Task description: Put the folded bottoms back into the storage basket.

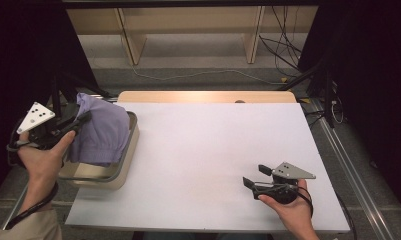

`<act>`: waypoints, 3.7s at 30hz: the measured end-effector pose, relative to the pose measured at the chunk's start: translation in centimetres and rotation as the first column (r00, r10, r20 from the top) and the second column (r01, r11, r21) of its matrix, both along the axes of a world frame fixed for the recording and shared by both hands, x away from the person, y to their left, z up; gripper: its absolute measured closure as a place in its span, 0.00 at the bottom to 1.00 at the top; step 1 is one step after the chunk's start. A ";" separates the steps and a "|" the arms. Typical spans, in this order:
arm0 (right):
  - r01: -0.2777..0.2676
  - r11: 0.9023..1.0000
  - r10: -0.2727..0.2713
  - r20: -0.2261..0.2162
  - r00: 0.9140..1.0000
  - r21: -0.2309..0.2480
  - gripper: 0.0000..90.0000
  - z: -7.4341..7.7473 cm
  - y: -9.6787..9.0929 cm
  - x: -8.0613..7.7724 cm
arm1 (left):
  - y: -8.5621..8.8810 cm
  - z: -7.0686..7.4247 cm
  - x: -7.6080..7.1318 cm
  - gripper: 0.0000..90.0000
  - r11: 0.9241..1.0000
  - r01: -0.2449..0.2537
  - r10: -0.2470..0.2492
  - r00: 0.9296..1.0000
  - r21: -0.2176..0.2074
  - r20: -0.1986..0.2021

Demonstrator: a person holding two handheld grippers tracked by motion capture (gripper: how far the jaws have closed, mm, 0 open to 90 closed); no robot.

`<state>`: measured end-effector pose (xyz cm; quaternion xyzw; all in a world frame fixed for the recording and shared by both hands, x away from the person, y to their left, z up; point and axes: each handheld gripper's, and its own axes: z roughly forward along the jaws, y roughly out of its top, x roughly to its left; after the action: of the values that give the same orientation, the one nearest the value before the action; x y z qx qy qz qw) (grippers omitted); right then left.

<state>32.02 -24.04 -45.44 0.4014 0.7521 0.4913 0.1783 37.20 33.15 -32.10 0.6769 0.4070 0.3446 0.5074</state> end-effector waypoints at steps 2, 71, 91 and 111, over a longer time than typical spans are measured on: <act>0.000 1.000 0.000 0.000 1.000 -0.002 0.29 0.0 0.0 0.0 | 0.0 -0.1 0.1 0.94 1.000 0.002 -0.002 1.000 0.000 -0.005; -0.001 1.000 0.001 -0.006 1.000 -0.001 0.29 -0.1 0.1 0.1 | -0.6 -4.7 4.7 0.93 0.997 0.019 -0.005 0.982 0.073 -0.189; -0.007 1.000 0.006 -0.006 1.000 -0.003 0.29 -0.2 0.2 0.2 | 1.7 -6.2 6.4 0.91 0.989 -0.067 0.098 0.963 0.129 -0.251; -0.006 1.000 0.006 -0.005 1.000 -0.003 0.29 -0.2 0.2 0.2 | 3.0 -7.6 6.9 0.91 0.983 -0.107 0.148 0.946 0.151 -0.289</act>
<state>32.21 -23.82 -45.65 0.4001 0.7545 0.4898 0.1754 44.09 36.14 -39.65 0.7259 0.4980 0.2968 0.3701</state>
